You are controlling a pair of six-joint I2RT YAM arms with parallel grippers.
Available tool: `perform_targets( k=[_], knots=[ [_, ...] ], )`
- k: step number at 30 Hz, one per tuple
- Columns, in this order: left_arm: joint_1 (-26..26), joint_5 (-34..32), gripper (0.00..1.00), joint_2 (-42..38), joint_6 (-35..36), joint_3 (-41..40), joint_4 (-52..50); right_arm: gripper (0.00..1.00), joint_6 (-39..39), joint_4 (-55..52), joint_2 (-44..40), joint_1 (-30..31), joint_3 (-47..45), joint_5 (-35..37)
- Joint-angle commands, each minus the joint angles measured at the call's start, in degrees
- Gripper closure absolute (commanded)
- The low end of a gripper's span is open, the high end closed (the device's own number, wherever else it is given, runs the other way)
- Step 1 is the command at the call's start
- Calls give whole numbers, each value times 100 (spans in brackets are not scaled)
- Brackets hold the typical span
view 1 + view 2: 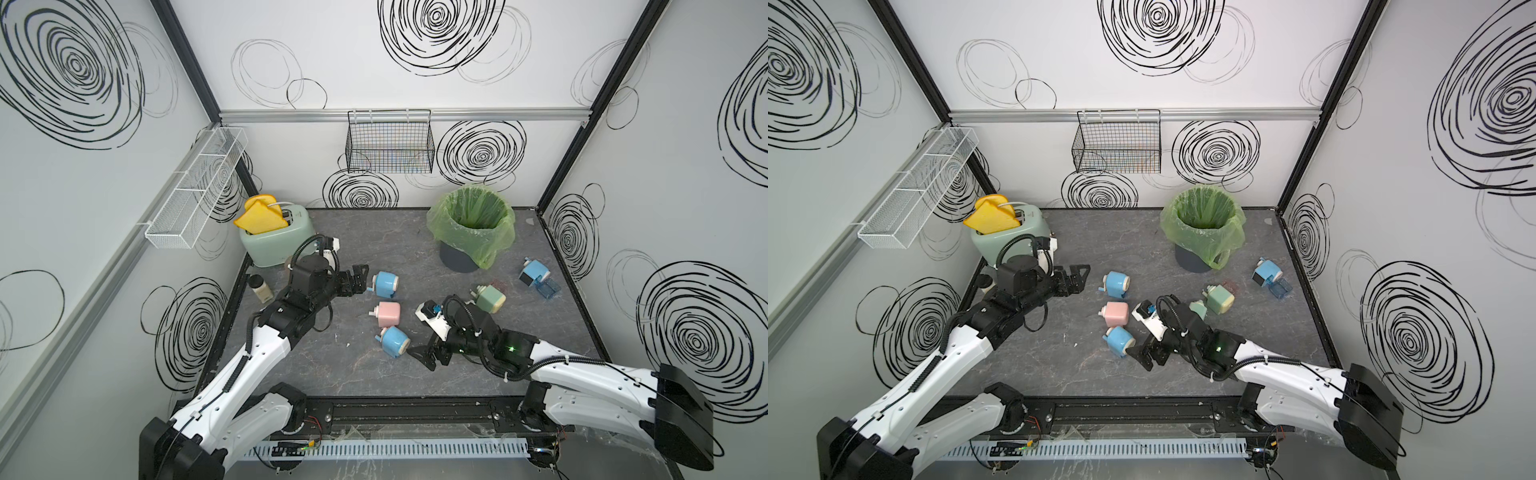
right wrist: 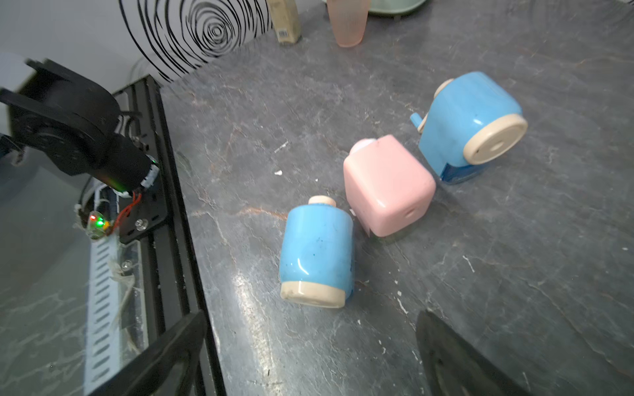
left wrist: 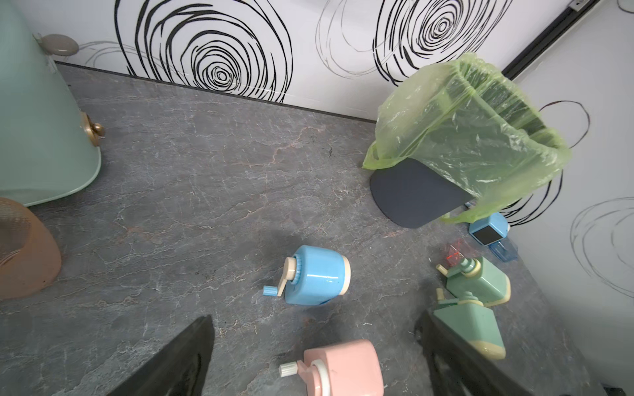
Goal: Take out the pencil sharpener tray and clean the shavings
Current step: Place the trash bin at the center of the board, then pick up the pencil sharpener from the center of the board.
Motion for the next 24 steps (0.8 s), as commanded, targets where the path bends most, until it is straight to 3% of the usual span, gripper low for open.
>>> perform_targets(
  k=[1, 15, 24],
  knots=[
    [60, 187, 3, -140, -131, -102, 210, 0, -89, 786, 284, 113, -157, 288],
    [165, 82, 3, -303, -107, -217, 75, 1, 25, 1860, 2036, 365, 135, 558],
    [185, 315, 3, -355, 5, -347, 243, 20, 50, 2031, 2362, 474, 238, 560]
  ],
)
